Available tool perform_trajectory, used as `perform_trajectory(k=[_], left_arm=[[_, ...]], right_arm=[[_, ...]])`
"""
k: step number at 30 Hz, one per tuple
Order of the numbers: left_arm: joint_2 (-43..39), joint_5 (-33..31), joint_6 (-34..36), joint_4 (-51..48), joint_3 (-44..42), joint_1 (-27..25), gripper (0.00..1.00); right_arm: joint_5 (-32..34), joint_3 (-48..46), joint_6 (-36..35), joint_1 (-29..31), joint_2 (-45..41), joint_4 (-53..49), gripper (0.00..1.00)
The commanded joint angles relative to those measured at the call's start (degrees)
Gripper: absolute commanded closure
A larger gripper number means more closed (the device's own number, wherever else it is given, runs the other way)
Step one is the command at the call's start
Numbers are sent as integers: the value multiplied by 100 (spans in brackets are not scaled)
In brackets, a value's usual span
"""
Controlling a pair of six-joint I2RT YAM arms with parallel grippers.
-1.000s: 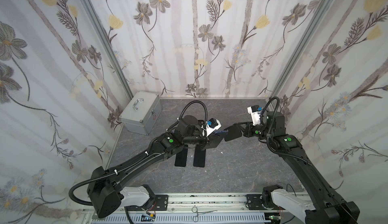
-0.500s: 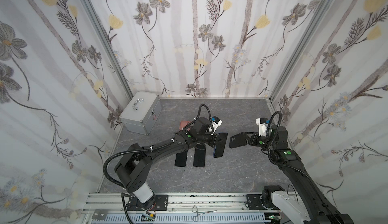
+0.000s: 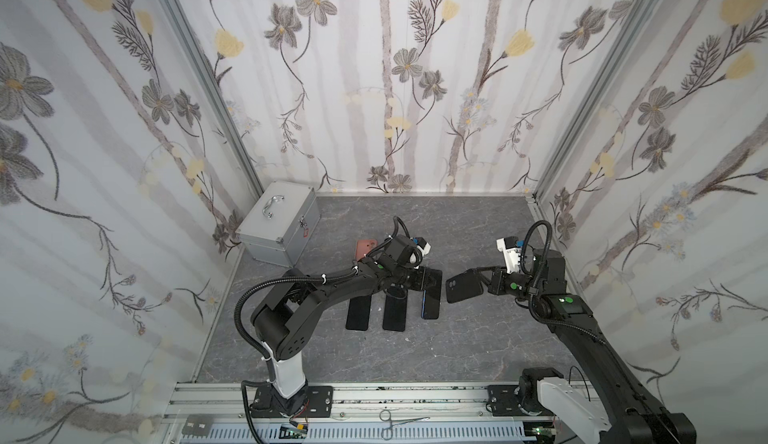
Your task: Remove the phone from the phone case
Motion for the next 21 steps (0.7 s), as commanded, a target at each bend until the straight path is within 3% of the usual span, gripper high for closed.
perform_trajectory(k=[1, 21], left_arm=[[68, 33, -193, 279, -58, 18, 100], [861, 348, -825, 327, 112, 142, 100]], right_arm=[[-263, 37, -174, 1, 135, 1, 100], [-84, -250, -93, 5, 419, 194, 100]])
